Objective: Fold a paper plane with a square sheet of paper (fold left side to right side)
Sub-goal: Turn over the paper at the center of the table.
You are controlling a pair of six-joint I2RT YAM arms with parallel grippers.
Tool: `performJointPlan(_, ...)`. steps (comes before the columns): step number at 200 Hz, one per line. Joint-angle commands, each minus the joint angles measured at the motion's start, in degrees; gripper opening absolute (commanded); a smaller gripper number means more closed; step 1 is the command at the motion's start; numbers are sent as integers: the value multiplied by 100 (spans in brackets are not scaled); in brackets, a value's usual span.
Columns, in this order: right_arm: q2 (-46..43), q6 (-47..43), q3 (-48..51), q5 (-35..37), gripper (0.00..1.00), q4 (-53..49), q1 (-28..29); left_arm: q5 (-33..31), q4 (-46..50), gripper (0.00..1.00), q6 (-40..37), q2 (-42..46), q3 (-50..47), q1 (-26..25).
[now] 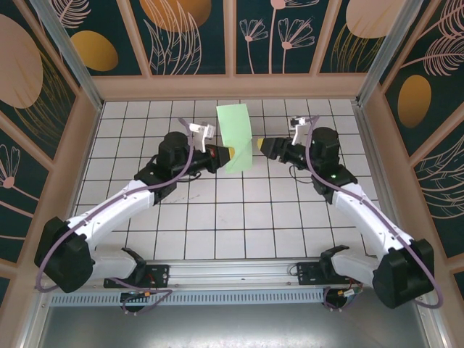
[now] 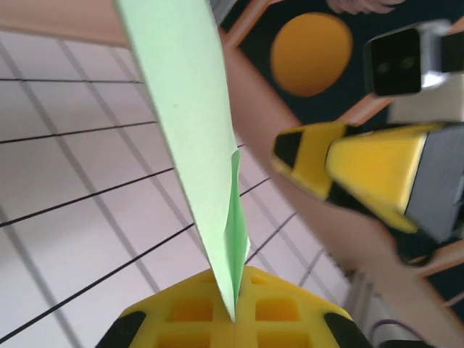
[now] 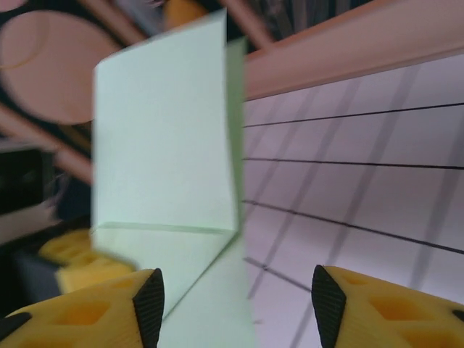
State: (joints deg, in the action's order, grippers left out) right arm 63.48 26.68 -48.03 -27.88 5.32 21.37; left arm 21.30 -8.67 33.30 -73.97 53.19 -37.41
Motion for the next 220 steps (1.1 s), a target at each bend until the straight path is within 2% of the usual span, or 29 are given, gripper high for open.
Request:
performJointPlan(1,-196,-655,-273,2174,64,-1773,-157,-1757,2034,0,-667,-33,391,-317)
performJointPlan(27,-356,-629,-97,2904,70,-2188,-411,-3591,3722,0,-393,-495,990,-860)
performJointPlan(45,-482,-667,51,3110,72,-2252,-527,-4426,4755,0,12,-966,1428,-1170)
performJointPlan(76,-528,-700,120,3188,73,-2390,-659,-5189,6154,0,608,-1857,2121,-1557)
performJointPlan(106,-583,-664,244,3154,74,-2350,-702,-5738,7227,0,1066,-2917,2652,-1697)
performJointPlan(157,-651,-637,361,3008,74,-2378,-748,-5522,7358,0,974,-3979,2996,-1698)
performJointPlan(220,-734,-593,473,2688,75,-2400,-781,-4533,6815,5,267,-4862,3720,-1698)
